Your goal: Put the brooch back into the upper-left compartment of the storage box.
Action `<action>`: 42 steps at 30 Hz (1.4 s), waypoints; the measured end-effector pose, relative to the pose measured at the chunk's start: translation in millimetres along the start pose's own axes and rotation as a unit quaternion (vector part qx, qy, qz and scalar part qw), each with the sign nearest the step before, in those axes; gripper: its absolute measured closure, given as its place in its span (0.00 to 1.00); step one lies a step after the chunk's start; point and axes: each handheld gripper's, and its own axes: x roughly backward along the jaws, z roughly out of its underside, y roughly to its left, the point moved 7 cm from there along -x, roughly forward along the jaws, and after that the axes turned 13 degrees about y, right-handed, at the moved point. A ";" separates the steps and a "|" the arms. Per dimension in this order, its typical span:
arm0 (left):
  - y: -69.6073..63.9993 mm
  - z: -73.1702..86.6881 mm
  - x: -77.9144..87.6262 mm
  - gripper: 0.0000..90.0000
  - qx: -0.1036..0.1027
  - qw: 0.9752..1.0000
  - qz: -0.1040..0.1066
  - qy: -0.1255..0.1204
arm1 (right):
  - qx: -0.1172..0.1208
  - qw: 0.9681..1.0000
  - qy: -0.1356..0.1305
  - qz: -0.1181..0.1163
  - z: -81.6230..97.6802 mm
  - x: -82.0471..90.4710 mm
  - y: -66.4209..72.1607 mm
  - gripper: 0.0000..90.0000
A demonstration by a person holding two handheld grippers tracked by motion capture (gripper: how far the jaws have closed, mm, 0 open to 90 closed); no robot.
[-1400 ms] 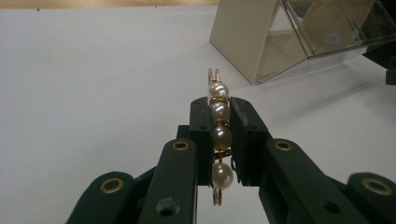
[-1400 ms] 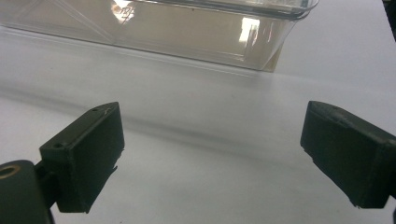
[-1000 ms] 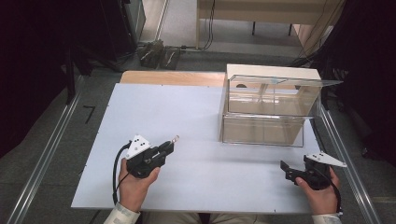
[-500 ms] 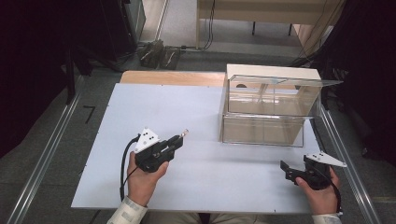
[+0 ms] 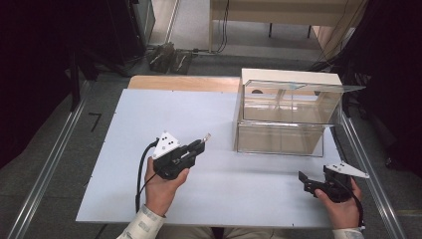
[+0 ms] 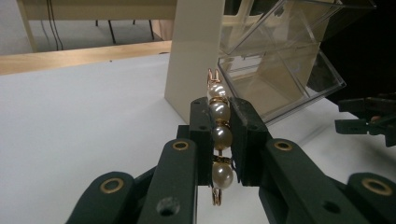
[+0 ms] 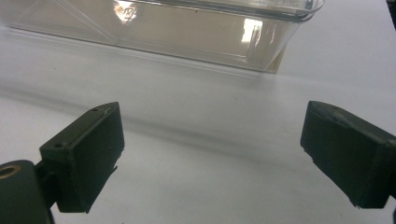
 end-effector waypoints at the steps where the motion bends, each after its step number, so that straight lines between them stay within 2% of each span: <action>1: -1.6 -1.1 -1.2 0.89 -0.003 1.000 0.002 -0.001 | -0.001 1.000 0.000 0.000 0.1 0.1 0.1 0.05; 4: -5.8 -4.3 -4.3 0.89 -0.008 1.000 0.005 -0.002 | 0.000 1.000 0.000 0.000 -0.1 0.1 0.0 0.05; 15: -15.5 -15.9 -9.9 0.89 -0.005 1.000 0.022 -0.018 | 0.001 1.000 0.001 -0.001 -0.1 -0.4 0.2 0.05; 42: -30.0 -41.1 -19.3 0.89 -0.018 0.999 0.034 -0.037 | 0.000 1.000 0.001 -0.004 -0.4 -1.0 0.2 0.05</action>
